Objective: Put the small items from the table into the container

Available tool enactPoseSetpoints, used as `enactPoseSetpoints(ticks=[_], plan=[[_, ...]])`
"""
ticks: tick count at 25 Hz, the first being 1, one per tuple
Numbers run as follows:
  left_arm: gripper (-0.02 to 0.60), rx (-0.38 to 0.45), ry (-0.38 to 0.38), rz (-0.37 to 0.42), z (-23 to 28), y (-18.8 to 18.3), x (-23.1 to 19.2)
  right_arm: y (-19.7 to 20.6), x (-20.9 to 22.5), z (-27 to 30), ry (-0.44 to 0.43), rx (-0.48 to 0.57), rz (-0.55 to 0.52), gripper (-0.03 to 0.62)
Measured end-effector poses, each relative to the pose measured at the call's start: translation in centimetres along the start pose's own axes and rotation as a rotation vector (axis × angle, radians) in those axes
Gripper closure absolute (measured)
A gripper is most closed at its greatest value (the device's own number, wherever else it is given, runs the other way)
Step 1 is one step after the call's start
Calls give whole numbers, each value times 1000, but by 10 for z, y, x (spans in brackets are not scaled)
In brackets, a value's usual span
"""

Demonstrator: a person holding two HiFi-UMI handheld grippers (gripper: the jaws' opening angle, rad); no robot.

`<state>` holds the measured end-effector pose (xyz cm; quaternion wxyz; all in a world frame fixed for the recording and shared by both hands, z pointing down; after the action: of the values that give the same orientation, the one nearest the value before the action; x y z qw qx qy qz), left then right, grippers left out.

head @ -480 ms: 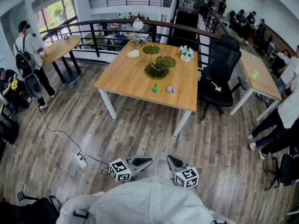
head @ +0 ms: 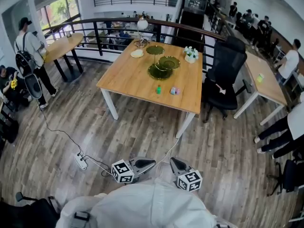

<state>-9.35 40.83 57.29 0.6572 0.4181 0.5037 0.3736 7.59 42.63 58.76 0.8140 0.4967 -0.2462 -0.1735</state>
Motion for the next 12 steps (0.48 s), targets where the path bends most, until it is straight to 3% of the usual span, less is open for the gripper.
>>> enactPoseSetpoints(ticks=[7, 12], plan=[[571, -8, 1, -7, 7, 2, 0, 4, 7, 2, -42, 28, 50, 579], [571, -26, 7, -13, 15, 6, 2, 9, 1, 4, -62, -14, 0, 579]])
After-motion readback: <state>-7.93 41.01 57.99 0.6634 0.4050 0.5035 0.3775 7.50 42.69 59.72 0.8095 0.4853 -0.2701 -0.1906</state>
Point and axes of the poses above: the fingertips, and each gripper's own axes: z forward along the fingers, x to its right, y out of its underside, the point moved 6 cm from there along -z, backward along the fingers, and after that the axes turned 4 degrees about -x, right-handed, at the moved point
